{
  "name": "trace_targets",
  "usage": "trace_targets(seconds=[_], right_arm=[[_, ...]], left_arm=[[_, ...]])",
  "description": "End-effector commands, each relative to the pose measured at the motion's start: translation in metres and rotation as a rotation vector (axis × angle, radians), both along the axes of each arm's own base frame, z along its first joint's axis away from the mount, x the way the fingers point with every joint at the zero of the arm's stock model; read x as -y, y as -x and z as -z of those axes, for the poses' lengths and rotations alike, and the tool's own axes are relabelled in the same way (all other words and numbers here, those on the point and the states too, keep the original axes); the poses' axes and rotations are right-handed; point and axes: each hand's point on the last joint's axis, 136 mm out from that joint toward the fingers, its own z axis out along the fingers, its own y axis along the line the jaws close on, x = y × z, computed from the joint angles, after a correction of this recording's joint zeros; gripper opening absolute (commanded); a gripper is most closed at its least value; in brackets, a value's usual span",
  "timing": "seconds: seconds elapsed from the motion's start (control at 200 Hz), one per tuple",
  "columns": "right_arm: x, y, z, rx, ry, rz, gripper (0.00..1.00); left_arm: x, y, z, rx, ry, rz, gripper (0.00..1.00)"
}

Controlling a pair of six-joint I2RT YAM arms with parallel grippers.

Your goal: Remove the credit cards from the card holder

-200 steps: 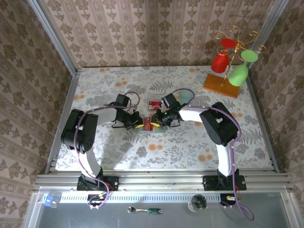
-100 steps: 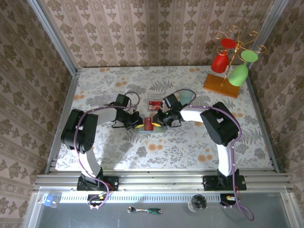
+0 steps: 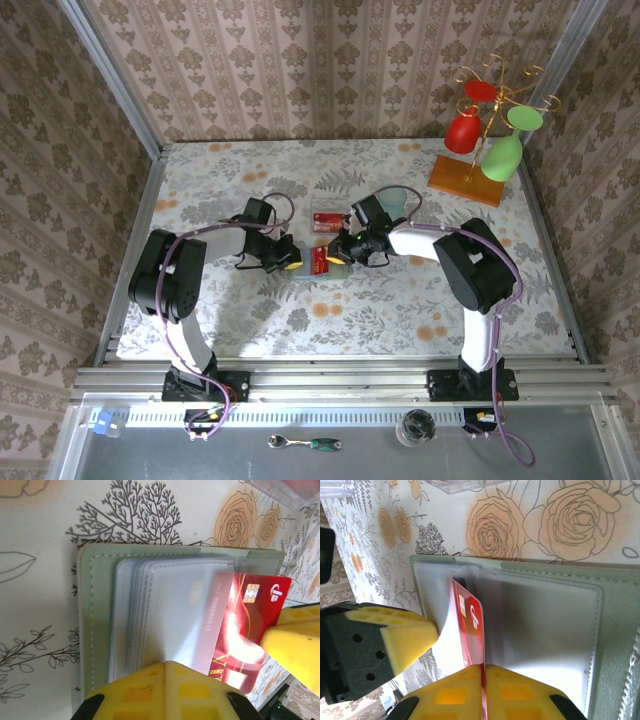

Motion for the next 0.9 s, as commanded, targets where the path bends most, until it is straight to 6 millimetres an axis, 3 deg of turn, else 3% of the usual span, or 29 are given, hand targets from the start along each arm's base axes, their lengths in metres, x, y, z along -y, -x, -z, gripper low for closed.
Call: trace_targets(seconds=[0.0,0.495,0.67,0.895], right_arm=[[0.008,0.005,-0.006,0.008,0.029,0.0,0.08],[0.013,0.002,-0.038,0.086,0.085,-0.066,0.04],[0.016,0.007,-0.041,0.144,0.149,-0.195,0.0],[0.039,0.008,-0.046,0.254,0.358,-0.437,0.0]], left_arm=[[-0.003,0.001,0.008,-0.017,-0.028,0.008,0.06],[0.006,-0.009,-0.006,0.025,0.022,0.0,0.08],[0.006,-0.013,-0.014,0.049,0.029,-0.002,0.09],[0.003,-0.019,-0.025,0.075,0.043,-0.016,0.11]])
